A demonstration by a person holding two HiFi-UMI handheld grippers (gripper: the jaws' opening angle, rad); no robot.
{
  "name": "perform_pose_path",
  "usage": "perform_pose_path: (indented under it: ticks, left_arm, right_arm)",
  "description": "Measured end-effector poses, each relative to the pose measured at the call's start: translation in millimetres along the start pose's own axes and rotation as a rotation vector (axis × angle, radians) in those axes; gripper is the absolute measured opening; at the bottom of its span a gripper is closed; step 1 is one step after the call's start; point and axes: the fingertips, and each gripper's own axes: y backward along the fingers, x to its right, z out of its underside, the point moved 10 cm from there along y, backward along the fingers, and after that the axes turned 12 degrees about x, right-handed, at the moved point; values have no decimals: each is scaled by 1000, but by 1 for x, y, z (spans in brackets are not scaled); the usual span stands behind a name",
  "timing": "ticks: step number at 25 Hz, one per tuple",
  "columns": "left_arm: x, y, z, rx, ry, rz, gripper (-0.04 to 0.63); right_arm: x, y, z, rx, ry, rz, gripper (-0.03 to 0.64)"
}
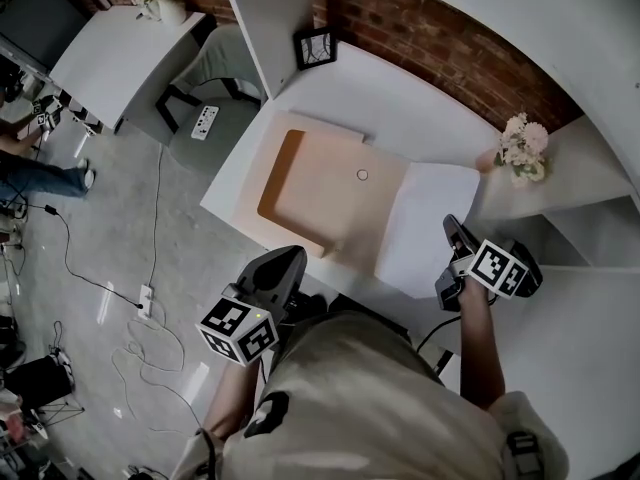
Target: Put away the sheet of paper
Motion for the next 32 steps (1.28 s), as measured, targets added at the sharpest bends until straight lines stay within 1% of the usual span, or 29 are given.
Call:
perform_pose_path:
  ticks: [5,8,11,14,19,23,26,32]
  left_arm:
    - [8,-16,1,-26,-5,4,15]
    - [13,-25,0,-43,-9,4,15]
    - [17,-35,-1,-66,-12,7,15]
    - [21,-45,0,-86,-7,9,15]
    - [27,-58,3,-139,-23,23,15]
    - [31,-64,6,-175,-44,22,15]
    - [33,-67,6,-190,-55,19,15]
    - [32,-76,0,-195,-54,23,15]
  right_arm:
    - [21,-11,3,-38,-24,22,28]
    - [36,-18,6,-68,-30,53,28]
    - [50,-21,6,-91,-11,81,28]
    - [65,-23,8,-98,-38,103,28]
    - [93,-24,21,-151,-31,156,28]
    - [103,-25,28,-141,15,205,28]
    - [106,-27,33,-129,11,221,28]
    - [108,-31,35,-123,-8,208,28]
